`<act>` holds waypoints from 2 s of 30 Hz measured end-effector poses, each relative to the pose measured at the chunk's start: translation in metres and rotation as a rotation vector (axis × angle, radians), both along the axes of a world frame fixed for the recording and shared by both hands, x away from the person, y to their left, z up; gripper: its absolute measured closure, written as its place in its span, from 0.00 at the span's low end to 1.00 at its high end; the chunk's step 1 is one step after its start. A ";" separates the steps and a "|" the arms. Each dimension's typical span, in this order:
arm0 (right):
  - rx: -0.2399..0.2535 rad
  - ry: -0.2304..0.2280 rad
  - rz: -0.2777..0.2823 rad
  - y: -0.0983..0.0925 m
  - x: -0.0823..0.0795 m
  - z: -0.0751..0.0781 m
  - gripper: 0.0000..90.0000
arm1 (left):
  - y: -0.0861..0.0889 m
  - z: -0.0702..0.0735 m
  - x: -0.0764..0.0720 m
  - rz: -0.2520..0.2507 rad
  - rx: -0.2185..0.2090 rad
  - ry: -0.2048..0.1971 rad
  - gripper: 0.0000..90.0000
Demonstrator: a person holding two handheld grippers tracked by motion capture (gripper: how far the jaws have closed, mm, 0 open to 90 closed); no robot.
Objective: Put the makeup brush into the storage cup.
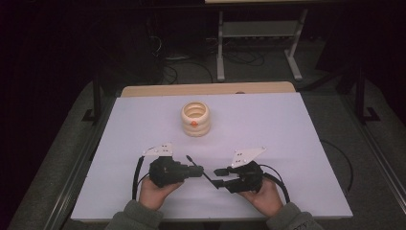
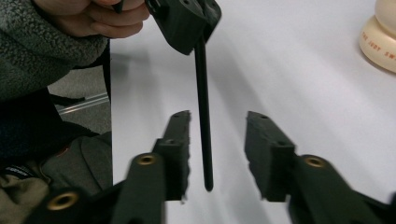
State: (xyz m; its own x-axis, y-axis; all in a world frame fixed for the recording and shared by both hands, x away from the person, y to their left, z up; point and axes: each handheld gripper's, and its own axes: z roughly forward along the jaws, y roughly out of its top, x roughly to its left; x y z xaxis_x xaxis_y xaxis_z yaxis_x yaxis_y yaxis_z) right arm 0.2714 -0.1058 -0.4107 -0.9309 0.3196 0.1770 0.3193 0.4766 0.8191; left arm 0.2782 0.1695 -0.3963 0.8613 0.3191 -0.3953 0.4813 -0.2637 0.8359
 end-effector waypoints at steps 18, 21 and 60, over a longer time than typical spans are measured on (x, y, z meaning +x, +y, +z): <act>-0.016 -0.008 -0.131 -0.038 0.011 0.002 0.43 | 0.002 0.008 0.008 0.044 0.085 -0.040 0.95; -0.027 -0.013 -0.140 -0.042 0.012 0.002 0.41 | 0.001 0.009 0.011 0.044 0.095 -0.045 0.95; -0.046 -0.019 -0.333 -0.110 0.013 -0.002 0.29 | -0.007 0.057 0.060 0.064 0.187 -0.074 0.95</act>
State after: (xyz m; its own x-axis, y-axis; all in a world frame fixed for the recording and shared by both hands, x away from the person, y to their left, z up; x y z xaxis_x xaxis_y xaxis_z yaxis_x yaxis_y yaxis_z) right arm 0.2846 -0.2162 -0.4124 -0.7770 0.6140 0.1388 0.4485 0.3853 0.8065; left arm 0.3384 0.1626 -0.3390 0.8617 0.4356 -0.2603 0.4409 -0.3888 0.8090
